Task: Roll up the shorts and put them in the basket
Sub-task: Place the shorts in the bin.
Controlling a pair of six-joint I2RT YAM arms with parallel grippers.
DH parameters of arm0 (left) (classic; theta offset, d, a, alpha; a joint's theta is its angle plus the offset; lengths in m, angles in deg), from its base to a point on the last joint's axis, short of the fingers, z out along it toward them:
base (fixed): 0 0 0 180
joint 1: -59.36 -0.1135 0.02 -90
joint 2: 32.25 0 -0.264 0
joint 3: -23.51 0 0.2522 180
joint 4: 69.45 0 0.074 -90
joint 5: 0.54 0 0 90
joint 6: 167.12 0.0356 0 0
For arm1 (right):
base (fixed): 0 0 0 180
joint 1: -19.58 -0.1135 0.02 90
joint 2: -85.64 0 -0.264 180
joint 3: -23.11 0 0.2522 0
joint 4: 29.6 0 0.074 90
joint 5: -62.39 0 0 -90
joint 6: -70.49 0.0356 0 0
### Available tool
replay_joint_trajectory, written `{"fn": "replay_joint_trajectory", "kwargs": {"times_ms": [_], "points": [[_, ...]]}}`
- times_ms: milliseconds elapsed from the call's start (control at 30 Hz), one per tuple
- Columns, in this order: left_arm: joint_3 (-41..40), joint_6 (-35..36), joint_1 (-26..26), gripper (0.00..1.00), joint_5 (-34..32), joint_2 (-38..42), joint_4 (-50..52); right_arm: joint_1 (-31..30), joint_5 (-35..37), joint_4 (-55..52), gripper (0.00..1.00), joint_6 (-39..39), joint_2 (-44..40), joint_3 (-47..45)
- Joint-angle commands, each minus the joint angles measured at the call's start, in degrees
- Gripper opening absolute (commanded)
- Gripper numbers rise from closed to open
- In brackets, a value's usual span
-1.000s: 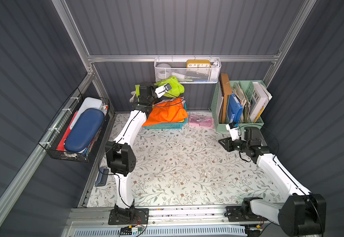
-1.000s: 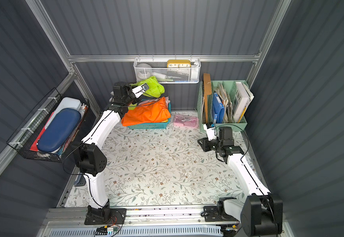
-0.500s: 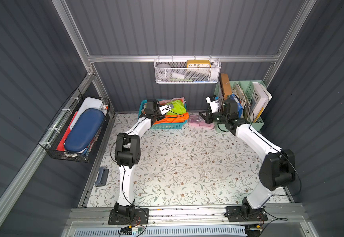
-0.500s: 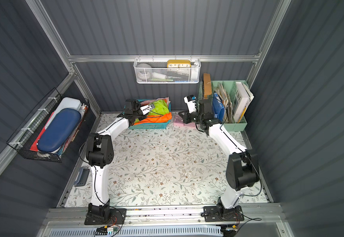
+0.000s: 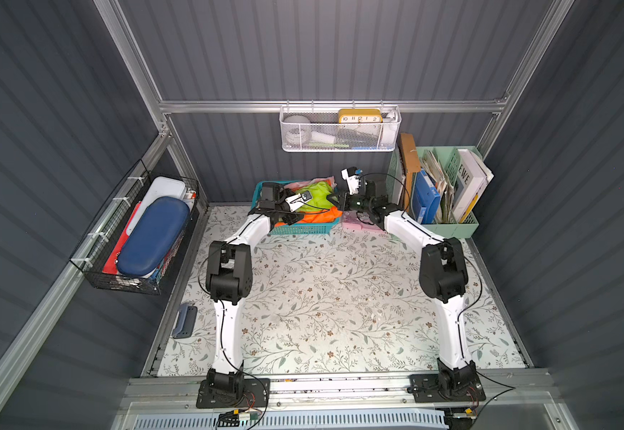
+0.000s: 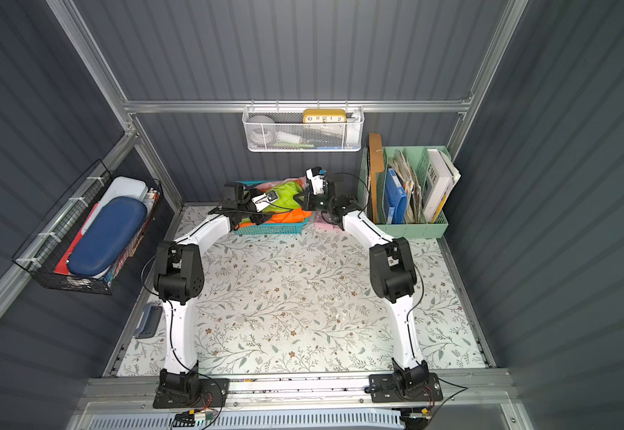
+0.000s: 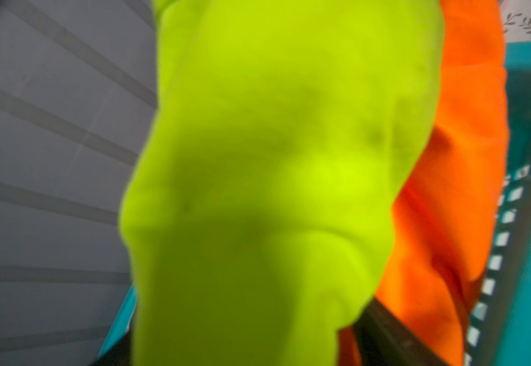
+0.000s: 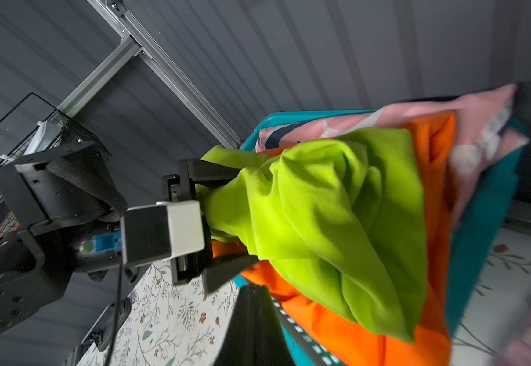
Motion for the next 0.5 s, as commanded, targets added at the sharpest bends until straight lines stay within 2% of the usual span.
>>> {"fn": "replay_joint_trajectory", "kwargs": {"times_ms": [0,133,333,467], "points": [[2.37,-3.80,-0.93,1.00,4.64,0.54,4.09,-1.66,-1.47,-1.55,0.00,4.45,5.88,10.18],[5.89,-7.36,-1.75,1.00,10.13,1.36,5.27,-2.70,-0.61,-7.55,0.00,6.27,12.27,19.40],[11.71,-12.63,-2.80,1.00,18.37,3.35,6.62,-2.93,2.82,-8.39,0.00,6.01,11.45,16.75],[15.40,-17.39,-3.17,1.00,22.82,5.55,6.40,-2.87,1.59,-8.48,0.00,4.11,10.69,16.25]]}}
